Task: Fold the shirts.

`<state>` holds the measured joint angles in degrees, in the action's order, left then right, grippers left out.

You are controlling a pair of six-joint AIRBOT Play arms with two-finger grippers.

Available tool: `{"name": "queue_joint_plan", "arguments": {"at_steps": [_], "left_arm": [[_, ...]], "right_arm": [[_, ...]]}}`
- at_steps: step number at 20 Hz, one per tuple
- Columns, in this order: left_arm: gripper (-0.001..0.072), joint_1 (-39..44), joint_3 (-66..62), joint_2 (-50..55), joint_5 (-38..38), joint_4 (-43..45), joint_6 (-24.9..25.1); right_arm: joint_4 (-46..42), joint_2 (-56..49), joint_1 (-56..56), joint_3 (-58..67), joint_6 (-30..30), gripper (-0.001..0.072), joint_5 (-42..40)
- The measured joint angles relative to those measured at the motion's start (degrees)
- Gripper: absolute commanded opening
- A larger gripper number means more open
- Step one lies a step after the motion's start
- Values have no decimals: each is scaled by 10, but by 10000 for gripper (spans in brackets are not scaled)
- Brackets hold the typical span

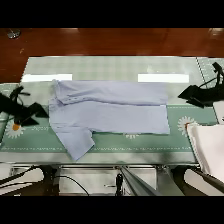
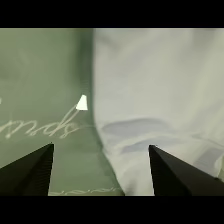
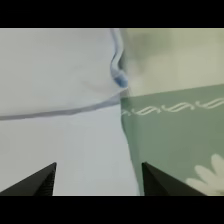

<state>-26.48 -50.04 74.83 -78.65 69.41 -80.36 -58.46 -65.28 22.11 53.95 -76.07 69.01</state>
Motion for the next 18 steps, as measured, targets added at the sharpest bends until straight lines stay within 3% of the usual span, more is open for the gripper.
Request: {"name": "queue_joint_plan", "arguments": {"at_steps": [6,14,15,16,17,18], "left_arm": [[705,-82,197,-105,69,-147,72],[700,-1,300,-132,121,-264,115],[639,14,304,-132,127,-271,120],[395,28,308,-132,132,-276,125],[42,39,311,-132,143,-271,131],[20,46,314,-132,147,-263,138]], "right_arm": [[80,156,-6,-178,22,620,-47],[128,185,19,-204,18,619,-86],[128,186,42,-197,16,620,-91],[115,187,73,-190,12,619,-91],[96,187,105,-185,4,619,-87],[68,187,139,-183,-7,619,-75]]}}
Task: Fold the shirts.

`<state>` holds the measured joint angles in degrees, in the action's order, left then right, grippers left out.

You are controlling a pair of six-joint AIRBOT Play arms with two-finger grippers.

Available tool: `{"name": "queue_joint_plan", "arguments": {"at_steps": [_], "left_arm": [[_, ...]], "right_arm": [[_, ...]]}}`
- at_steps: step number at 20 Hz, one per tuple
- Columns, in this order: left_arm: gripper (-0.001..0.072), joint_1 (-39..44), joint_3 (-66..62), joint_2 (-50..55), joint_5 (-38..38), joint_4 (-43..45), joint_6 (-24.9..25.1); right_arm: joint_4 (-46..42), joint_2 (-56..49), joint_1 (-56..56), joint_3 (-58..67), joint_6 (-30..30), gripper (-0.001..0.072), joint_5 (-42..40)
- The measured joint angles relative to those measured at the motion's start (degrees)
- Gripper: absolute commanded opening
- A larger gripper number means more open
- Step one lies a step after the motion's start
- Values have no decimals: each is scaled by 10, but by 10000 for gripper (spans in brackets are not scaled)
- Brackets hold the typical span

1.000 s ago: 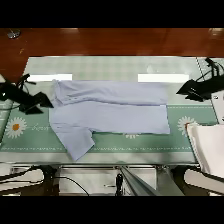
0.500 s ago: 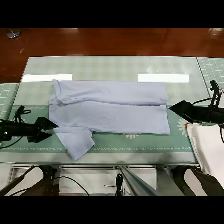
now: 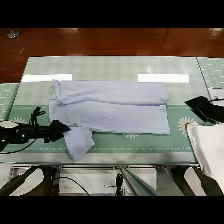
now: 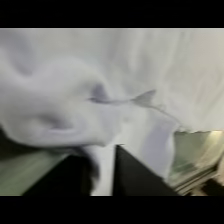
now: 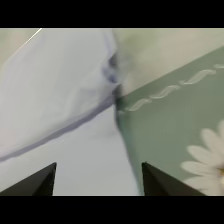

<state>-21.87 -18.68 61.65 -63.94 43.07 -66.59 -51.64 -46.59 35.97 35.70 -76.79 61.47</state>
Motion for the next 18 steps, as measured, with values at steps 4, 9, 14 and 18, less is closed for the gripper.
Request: {"name": "queue_joint_plan", "arguments": {"at_steps": [4,9,14,18], "left_arm": [[19,11,-2,-1,-21,-16,30],[20,14,-7,-2,-32,-24,42],[19,15,-8,-4,-20,-35,61],[19,15,-8,-4,-15,-50,67]], "right_arm": [[-109,0,53,-36,-45,619,82],[-120,-21,-21,-103,-54,619,112],[-69,-88,-86,-118,-44,619,64],[22,-148,-131,-105,-15,606,15]]}}
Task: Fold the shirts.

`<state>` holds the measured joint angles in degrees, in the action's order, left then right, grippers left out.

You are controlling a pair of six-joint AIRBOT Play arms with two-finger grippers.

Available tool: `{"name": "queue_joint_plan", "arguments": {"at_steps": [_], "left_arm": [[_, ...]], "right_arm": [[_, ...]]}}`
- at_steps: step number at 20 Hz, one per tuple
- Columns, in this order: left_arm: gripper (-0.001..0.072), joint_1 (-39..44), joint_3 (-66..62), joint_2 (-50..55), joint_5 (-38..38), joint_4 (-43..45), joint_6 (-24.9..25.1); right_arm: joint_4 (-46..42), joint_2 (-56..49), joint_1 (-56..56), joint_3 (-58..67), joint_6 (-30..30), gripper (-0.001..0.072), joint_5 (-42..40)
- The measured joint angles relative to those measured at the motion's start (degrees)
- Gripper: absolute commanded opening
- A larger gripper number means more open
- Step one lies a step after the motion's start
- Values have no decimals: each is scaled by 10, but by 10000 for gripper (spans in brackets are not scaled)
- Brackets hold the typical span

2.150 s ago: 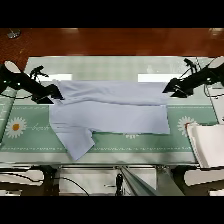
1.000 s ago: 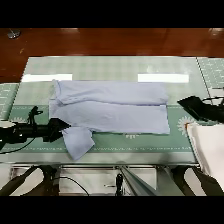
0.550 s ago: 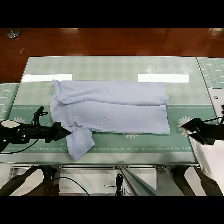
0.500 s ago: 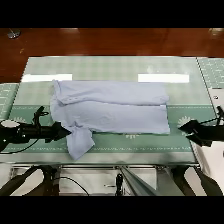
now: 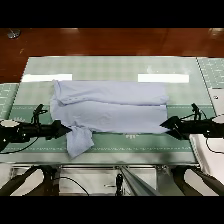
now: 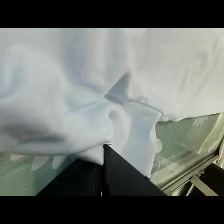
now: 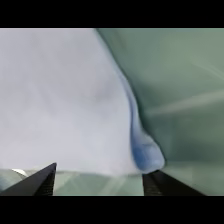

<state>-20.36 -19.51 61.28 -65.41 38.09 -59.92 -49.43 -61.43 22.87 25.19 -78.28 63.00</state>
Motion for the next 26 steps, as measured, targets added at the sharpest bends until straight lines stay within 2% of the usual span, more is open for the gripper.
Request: {"name": "queue_joint_plan", "arguments": {"at_steps": [1,2,3,7,13,20,25,26], "left_arm": [[19,0,0,0,2,-2,3],[19,0,0,0,2,-4,6],[19,0,0,0,5,-5,9],[20,-3,-24,0,1,-8,15],[19,5,-165,34,2,-17,-3],[19,62,-429,229,17,-21,-77],[19,86,-597,375,-16,-21,-130],[19,88,-617,397,-23,-21,-138]], "right_arm": [[16,-14,-11,7,5,481,-14],[24,-28,-21,15,8,122,-31],[24,-40,-31,23,12,21,-42],[42,-67,-50,74,38,21,-22],[38,-95,-39,226,32,21,21],[81,-221,-62,393,26,21,15],[99,-301,-72,453,15,21,-2],[99,-312,-73,459,13,42,-5]]}}
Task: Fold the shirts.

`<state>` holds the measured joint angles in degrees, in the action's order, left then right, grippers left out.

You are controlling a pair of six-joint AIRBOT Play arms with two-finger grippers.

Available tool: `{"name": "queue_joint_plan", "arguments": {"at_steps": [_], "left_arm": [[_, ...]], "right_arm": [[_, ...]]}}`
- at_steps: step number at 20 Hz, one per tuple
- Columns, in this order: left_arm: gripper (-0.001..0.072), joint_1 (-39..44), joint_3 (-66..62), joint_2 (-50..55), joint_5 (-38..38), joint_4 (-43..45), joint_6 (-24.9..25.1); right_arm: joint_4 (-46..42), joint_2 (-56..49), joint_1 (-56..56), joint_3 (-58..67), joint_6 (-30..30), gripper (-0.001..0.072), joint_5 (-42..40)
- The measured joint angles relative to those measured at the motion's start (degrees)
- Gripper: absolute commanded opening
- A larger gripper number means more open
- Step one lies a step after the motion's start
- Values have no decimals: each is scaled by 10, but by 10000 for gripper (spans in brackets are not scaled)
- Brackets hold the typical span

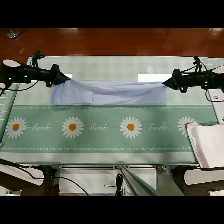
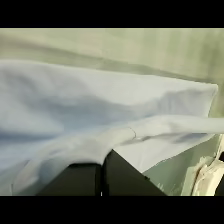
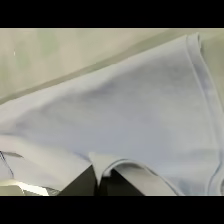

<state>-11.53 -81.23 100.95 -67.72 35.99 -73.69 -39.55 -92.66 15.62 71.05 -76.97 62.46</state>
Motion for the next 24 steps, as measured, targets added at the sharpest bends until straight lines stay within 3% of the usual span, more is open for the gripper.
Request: {"name": "queue_joint_plan", "arguments": {"at_steps": [1,2,3,6,9,12,14,17,23,24], "left_arm": [[127,1,-14,15,-3,1,-4],[584,2,-25,30,-8,0,-8],[708,3,-32,40,-12,1,-12],[703,-10,-63,56,-50,17,-21],[703,-54,-106,43,-108,125,-73],[703,-103,-107,-15,-120,252,-110],[703,-117,-66,-77,-75,277,-117],[703,-100,37,-184,16,254,-77],[704,37,178,-293,115,224,-26],[703,64,186,-297,136,222,-25]], "right_arm": [[4,-9,-1,4,0,361,-3],[6,-18,-1,7,3,623,-6],[8,-25,-1,9,8,631,-9],[17,-36,16,27,29,630,12],[5,-40,66,59,35,628,68],[-31,-41,116,67,28,628,112],[-54,-43,130,56,23,628,122],[-71,-61,124,41,15,628,114],[-42,-102,55,33,16,625,92],[-36,-105,42,33,18,570,88]]}}
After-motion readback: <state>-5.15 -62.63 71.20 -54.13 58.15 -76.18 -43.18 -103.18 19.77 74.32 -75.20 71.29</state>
